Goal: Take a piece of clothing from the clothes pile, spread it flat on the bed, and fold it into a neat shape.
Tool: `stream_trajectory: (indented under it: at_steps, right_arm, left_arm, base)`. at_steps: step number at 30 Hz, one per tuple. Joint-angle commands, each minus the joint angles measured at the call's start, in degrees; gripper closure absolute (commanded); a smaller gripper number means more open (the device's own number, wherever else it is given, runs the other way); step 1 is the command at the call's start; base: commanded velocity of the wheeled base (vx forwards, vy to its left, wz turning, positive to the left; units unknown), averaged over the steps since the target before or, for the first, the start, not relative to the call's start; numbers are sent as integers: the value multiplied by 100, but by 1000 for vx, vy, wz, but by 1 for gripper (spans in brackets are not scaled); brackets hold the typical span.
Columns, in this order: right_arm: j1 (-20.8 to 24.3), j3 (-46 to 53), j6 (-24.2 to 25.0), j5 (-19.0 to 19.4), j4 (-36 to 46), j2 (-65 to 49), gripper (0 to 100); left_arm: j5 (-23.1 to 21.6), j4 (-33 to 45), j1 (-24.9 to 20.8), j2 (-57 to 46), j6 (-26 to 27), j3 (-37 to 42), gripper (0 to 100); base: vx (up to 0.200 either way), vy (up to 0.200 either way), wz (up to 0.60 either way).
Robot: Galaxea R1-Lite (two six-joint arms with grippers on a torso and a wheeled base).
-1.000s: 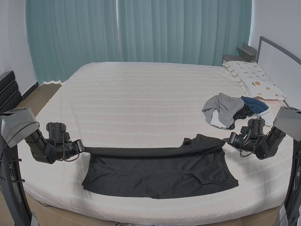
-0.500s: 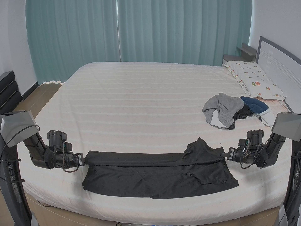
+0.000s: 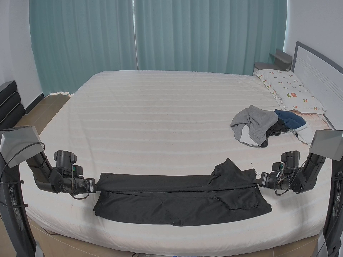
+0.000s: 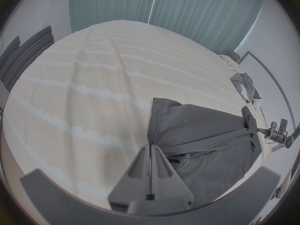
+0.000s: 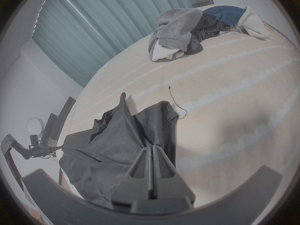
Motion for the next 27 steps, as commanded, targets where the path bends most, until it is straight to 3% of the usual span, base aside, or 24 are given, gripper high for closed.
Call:
stream_trajectory:
  at_steps: [1, 26, 27]
  right_arm:
    - [19, 0, 1, 1, 6, 39, 100]
    - [195, -35, 1, -51, 6, 91, 100]
    - [204, -35, 1, -51, 6, 91, 0]
  left_arm:
    - [1, 11, 2, 13, -4, 9, 100]
    - [10, -24, -174, 92, -65, -8, 100]
    - [10, -24, -174, 92, -65, -8, 0]
  base:
    - [0, 0, 0]
    - [0, 0, 0]
    - [0, 0, 0]
